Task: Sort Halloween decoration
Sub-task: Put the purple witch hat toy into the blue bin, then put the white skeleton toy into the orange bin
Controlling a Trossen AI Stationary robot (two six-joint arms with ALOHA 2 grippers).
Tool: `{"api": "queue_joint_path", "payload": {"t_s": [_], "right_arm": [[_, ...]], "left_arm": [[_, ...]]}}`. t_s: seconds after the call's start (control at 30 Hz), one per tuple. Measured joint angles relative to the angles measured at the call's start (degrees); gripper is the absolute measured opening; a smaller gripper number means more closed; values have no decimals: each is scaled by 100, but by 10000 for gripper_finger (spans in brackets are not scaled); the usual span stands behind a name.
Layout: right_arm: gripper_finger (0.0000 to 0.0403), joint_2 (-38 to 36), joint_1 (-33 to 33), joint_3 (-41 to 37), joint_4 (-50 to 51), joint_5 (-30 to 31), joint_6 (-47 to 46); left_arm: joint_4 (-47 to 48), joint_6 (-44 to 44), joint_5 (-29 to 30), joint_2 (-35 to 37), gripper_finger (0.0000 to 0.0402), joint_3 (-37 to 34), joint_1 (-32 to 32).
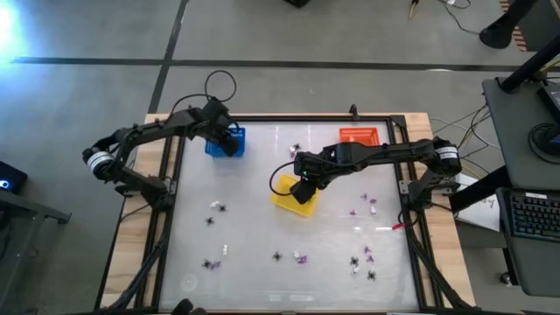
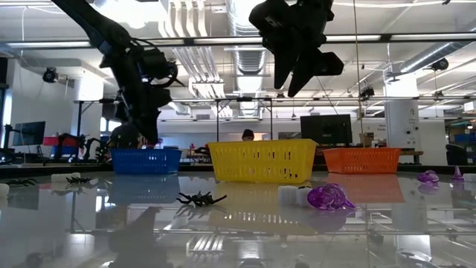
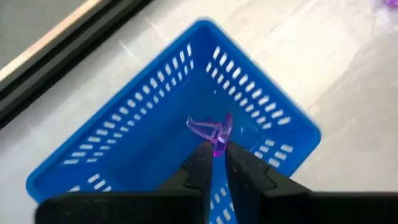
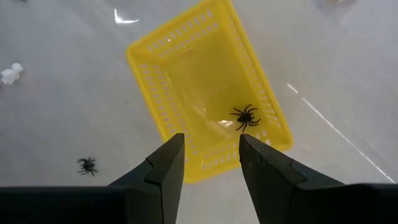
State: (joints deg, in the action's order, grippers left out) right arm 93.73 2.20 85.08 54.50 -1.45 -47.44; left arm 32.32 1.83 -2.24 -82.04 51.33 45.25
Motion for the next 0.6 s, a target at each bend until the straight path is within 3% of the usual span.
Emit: {"api": "queue_joint_path", "payload": {"t_s": [0.3,0.6], "right_arm": [[146,0,9,2,0,115,-13],[146,2,106,2,-235,340,302]], "left_arm": [[455,-305,17,32,91,9,2],[1064,-729,14,566,103,232,0]]}}
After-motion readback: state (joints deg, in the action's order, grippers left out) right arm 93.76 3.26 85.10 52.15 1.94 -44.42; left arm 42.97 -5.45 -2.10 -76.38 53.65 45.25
